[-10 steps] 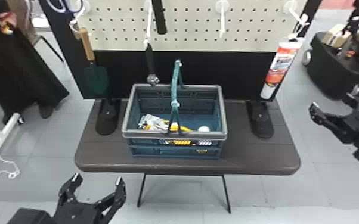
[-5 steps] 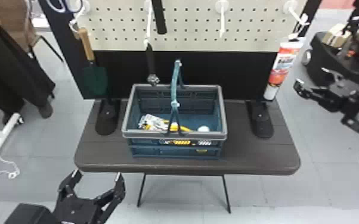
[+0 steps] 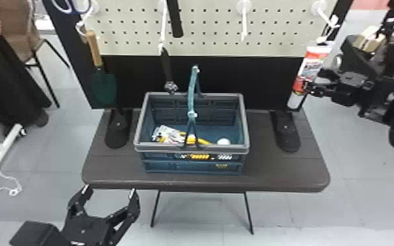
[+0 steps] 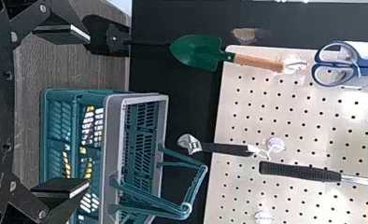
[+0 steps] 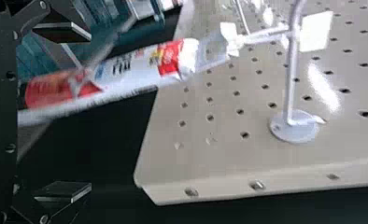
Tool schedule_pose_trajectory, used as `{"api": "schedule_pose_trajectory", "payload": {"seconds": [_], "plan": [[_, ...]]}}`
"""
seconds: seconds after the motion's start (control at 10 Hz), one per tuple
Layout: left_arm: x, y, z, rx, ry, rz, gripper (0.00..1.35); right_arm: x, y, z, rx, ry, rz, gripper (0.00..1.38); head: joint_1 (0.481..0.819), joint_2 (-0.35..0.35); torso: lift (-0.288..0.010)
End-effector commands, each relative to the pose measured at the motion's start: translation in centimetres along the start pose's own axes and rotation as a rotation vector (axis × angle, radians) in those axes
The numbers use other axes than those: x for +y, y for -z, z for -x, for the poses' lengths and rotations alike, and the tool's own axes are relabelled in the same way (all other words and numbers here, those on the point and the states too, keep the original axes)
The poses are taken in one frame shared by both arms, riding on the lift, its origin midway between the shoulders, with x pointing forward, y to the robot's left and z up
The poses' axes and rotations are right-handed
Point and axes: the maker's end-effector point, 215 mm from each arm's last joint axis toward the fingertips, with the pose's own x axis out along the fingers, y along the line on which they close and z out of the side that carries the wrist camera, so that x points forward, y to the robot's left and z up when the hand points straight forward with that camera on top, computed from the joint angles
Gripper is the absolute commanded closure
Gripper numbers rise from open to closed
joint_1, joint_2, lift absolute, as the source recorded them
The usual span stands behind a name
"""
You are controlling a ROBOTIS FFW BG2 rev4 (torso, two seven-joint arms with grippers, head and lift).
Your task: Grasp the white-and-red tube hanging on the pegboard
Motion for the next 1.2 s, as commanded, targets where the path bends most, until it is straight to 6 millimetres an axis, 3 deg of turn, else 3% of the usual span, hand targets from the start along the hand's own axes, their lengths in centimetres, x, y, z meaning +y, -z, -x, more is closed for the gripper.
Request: {"api": "schedule_pose_trajectory", "payload": {"seconds": [0.0,0.2,0.3,0.4,0.6,1.1], "plan": [[0.1,0.0,0.0,0.000,-0.002,0.000,0.21,0.5,0.2,-0.2,0.042,-0.030,-0.002,0.17,0.819,0.008,-0.100],[-0.4,0.1,-0.2,0.002,0.006,0.004,0.21,0.9,-1.0,-1.3,0.007,-0.059,0.004,0.18,0.819,0.008,-0.100],[-0.5,0.1,-0.4,0.000,0.011,0.003,0.21,0.9,-1.2,-1.4,0.015,-0.059,0.020,0.47,0.819,0.008,-0.100],[-0.3,0.3,-0.1,0.004,0.007,0.006,0.21,0.9,-0.7,-1.3,0.018,-0.056,0.017,1.04,0.819,0.008,-0.100],[-0.3,0.3,-0.1,0.004,0.006,0.008,0.21,0.9,-1.1,-1.3,0.001,-0.049,0.045,1.26,0.819,0.008,-0.100],[-0.3,0.2,-0.1,0.003,0.006,0.009,0.21,0.9,-1.5,-1.3,-0.011,-0.045,0.064,1.28,0.819,0.008,-0.100]]}}
